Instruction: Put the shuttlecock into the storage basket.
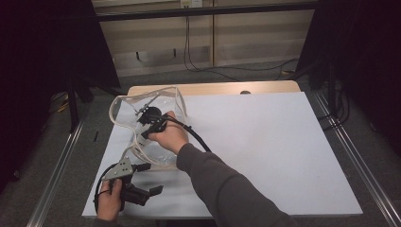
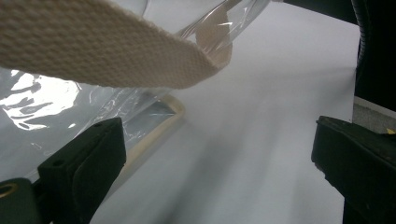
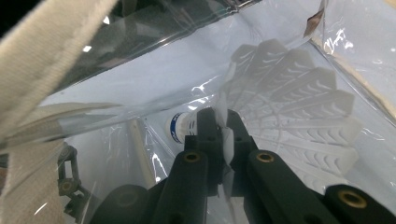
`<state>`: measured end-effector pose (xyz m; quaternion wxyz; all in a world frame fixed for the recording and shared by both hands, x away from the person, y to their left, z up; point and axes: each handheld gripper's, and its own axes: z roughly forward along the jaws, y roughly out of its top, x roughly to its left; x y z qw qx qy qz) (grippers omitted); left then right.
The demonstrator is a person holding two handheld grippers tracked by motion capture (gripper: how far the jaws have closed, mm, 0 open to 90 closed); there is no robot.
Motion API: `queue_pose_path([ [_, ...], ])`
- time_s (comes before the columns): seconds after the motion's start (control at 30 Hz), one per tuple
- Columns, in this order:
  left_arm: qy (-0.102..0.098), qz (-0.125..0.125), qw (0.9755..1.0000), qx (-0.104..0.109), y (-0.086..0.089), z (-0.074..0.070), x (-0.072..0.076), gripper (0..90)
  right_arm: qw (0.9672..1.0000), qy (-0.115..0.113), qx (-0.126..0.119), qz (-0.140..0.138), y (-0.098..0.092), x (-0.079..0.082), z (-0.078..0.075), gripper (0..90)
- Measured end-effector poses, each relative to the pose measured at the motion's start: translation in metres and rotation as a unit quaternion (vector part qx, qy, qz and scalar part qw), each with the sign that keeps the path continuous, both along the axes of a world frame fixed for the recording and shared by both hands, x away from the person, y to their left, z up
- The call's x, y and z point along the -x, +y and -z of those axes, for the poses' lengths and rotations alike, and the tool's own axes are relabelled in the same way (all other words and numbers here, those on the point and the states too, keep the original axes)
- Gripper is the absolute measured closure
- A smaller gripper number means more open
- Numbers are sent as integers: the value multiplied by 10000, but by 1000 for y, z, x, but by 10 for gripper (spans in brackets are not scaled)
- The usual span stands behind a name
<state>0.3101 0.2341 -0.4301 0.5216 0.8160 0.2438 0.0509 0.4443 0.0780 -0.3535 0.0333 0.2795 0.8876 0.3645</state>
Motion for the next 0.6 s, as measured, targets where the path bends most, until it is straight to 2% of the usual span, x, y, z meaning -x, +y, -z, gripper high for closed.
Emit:
queue_pose_path([
  [0.27, -22, 21, 10000, -82, 0, 0, 0, 32, 9999, 79, 107, -9, 5, -2, 8, 877],
  [0.5, -13, -2, 10000, -29, 0, 0, 0, 32, 9996, 147, 240, -36, 10, -2, 16, 874],
  [0.6, -19, 19, 10000, -75, 1, 0, 0, 32, 9995, 160, 255, -66, 12, -1, 18, 868],
])
